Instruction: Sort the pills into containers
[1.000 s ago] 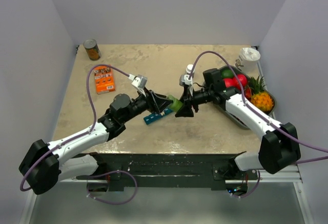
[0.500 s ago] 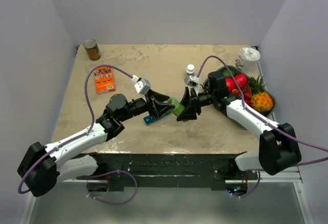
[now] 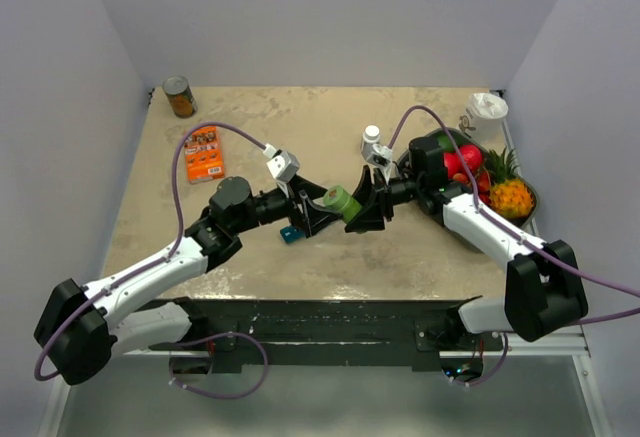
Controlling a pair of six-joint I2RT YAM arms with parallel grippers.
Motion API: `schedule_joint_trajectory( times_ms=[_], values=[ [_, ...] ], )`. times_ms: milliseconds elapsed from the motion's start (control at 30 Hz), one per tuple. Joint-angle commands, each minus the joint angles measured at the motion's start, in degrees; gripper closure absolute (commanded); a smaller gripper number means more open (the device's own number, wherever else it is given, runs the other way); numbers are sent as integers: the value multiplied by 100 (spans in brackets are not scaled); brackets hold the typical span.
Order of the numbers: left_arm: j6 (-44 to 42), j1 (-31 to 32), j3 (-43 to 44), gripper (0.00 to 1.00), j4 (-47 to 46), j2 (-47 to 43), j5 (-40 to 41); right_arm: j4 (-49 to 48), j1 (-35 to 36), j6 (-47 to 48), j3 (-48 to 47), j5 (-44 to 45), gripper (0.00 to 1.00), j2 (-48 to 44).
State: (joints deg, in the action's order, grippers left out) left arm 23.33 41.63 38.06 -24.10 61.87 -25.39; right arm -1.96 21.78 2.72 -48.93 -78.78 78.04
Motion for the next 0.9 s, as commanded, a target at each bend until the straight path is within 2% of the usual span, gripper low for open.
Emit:
schedule_joint_trajectory(
  times_ms=[0, 133, 300, 333, 400, 433, 500, 533, 567, 667, 867],
  values=[
    [233, -41, 219, 13, 63, -263, -107, -112, -7, 255, -249, -85, 100, -96],
    [268, -41, 254, 1, 160, -481, -116, 10, -7, 386, -266, -32, 100, -105],
    [461, -49, 236, 1, 571, -877, 60, 651, 2, 975, -460, 222, 100, -122],
    [540, -49, 245, 1, 677, -991, 199, 983, 2, 1333, -503, 319, 100, -122],
    [935, -49, 237, 1, 958, -1097, 384, 1694, 10, 1808, -688, 695, 100, -140],
    [1093, -49, 271, 1, 1099, -1098, 733, 1960, 19, 2350, -775, 828, 100, -157],
    [1699, -58, 368, 1, 1642, -1054, 1174, 2277, 46, 2724, -917, 1318, 100, -227],
    [1927, -58, 464, 1, 1810, -1019, 1568, 2261, 54, 2786, -908, 1452, 100, -358],
    [2373, -58, 500, 1, 1934, -984, 1702, 2261, 63, 2830, -882, 1601, 100, -412],
    [2964, -58, 649, 1, 2049, -791, 1941, 2165, 107, 2865, -820, 2085, 100, -605],
    [3212, -32, 1107, 2, 2244, -158, 1871, 2156, 125, 2901, -829, 2394, 100, -615]
  ],
)
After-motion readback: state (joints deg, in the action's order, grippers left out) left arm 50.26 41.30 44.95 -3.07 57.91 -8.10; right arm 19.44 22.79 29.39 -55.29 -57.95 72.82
